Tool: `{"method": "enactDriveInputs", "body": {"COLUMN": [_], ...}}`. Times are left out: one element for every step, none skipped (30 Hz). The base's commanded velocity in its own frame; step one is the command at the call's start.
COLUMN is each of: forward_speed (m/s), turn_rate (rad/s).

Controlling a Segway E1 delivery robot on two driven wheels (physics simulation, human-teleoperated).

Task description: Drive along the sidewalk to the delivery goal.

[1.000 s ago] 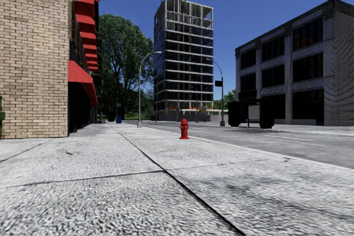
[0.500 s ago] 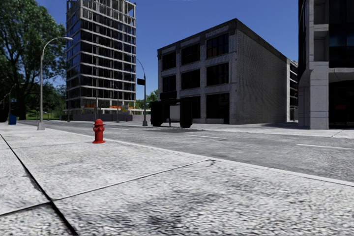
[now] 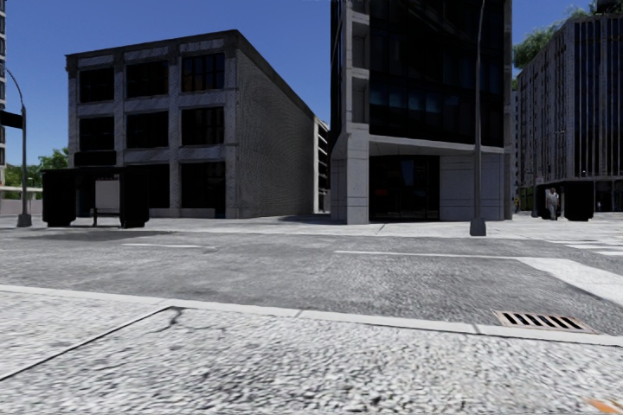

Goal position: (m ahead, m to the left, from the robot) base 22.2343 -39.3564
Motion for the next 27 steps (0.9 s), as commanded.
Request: {"method": "enactDriveInputs", "body": {"forward_speed": [1.62, 1.62, 1.62, 1.62, 1.62, 1.62, 1.62, 1.62, 1.62, 1.62, 1.62, 1.62, 1.62, 1.62, 1.62, 1.62, 1.62, 1.62, 1.62, 1.62, 1.62, 1.62, 1.62, 1.62, 1.62, 1.62, 1.62], "turn_rate": [-1.09, -1.11, -1.11, -1.12, -1.13, -1.13, -1.13, -1.13, -1.13, -1.13, -1.13, -1.13, -1.13, -1.13, -1.13, -1.13, -1.13, -1.13, -1.13, -1.13, -1.13, -1.13, -1.13, -1.13, -1.13, -1.13, -1.13]}}
